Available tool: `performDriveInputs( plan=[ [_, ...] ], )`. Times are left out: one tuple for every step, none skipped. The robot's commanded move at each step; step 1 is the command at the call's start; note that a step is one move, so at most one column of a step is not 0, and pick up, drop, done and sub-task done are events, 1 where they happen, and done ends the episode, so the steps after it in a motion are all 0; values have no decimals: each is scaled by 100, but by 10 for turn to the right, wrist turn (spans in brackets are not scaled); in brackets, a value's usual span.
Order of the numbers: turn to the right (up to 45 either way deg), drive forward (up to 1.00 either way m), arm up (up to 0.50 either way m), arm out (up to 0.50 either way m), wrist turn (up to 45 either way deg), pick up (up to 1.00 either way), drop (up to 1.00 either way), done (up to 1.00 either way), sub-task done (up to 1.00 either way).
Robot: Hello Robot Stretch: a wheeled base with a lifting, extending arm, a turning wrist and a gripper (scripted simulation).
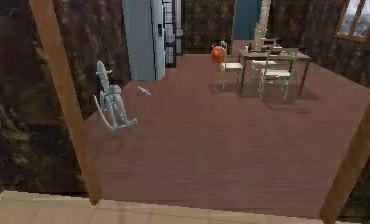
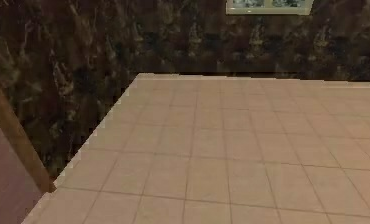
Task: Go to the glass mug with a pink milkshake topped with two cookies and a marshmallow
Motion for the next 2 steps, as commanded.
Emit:
performDriveInputs(
  plan=[
    [0,100,0,0,0,0,0,0,0],
    [0,100,0,0,0,0,0,0,0]
  ],
)
